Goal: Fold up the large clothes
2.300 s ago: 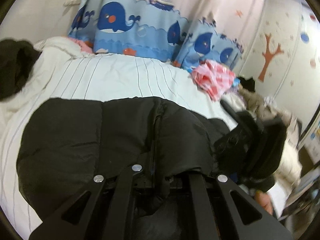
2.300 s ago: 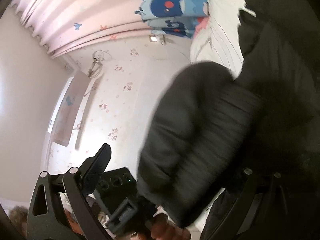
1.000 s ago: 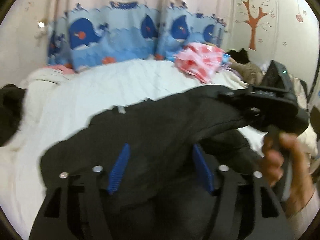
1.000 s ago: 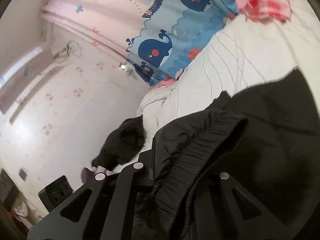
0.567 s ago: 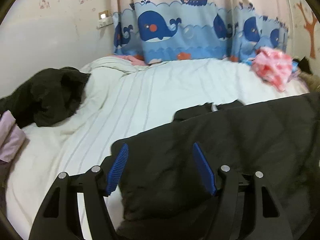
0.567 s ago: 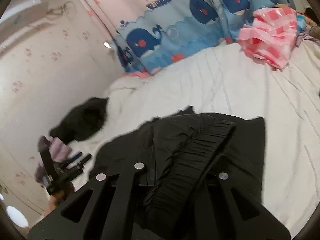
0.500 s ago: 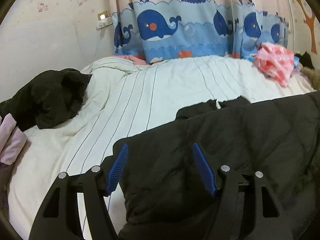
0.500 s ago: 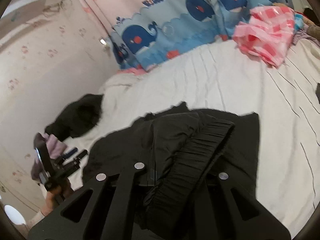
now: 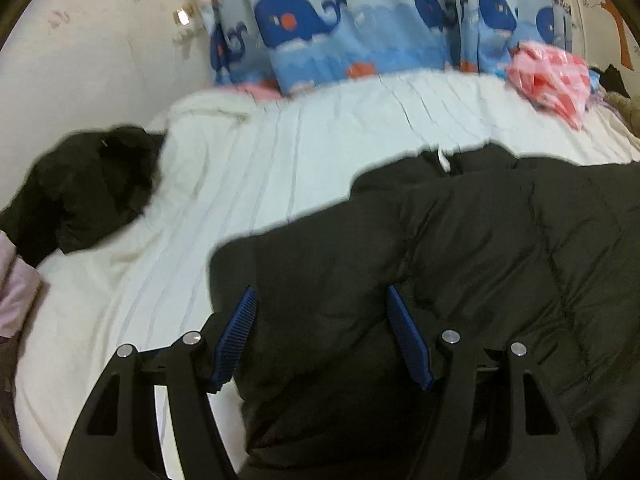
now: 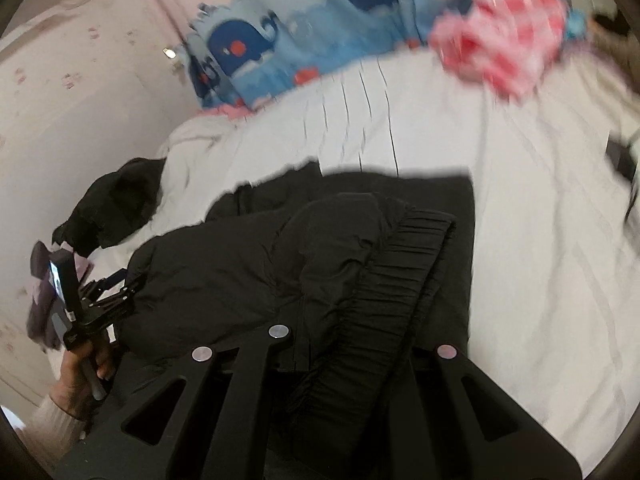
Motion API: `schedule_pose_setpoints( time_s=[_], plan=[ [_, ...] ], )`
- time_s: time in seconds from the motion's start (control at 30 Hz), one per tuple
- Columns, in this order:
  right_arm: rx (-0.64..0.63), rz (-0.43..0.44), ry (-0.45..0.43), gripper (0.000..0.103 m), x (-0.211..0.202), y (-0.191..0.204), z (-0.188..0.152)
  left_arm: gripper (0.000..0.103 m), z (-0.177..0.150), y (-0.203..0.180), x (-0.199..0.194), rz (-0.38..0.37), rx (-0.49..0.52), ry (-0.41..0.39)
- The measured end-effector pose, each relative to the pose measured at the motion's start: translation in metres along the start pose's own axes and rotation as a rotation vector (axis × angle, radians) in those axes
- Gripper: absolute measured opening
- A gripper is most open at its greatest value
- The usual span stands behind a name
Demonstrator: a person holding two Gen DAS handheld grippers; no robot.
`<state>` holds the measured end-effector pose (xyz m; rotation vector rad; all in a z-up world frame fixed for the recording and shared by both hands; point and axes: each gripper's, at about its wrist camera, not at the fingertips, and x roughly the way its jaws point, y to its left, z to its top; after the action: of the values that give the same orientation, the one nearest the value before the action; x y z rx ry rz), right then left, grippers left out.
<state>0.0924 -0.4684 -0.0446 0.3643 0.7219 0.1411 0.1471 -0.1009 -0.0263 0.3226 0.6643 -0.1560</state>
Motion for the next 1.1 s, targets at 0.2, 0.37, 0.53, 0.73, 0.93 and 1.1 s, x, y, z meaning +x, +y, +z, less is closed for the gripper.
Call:
schedule_pose_setpoints(
  time_s=[0.2,0.37,0.53,0.73,0.93,1.1],
  plan=[
    [0.016,-0.078,0.073,0.007,0.016,-0.018,-0.005,0.073,0.007,0.001,-0.007,-0.022,-0.014,-0.039],
    [0.207,0.007,0.199,0.028,0.035,-0.064,-0.036,0.073,-0.009,-0.001,0.022,-0.065,-0.011,0.075],
    [0.217,-0.148,0.069,0.048,-0.018,-0.074,-0.03,0.073,-0.012,-0.004,0.021,-0.055,0.001,0.069],
    [0.009,-0.151,-0.102,0.059,-0.03,-0.004,0.012,0.073,-0.012,-0.001,0.018,-0.051,-0.012,0.062],
    [-0.01,-0.256,0.123,0.064,0.074,-0.006,-0.002,0.075,-0.013,0.003,0.019,-0.056,-0.027,0.064],
    [0.115,-0.271,0.161,0.057,0.104,-0.044,-0.008,0.078,-0.015,0.002,0.019,-0.071,-0.02,0.058]
  ],
)
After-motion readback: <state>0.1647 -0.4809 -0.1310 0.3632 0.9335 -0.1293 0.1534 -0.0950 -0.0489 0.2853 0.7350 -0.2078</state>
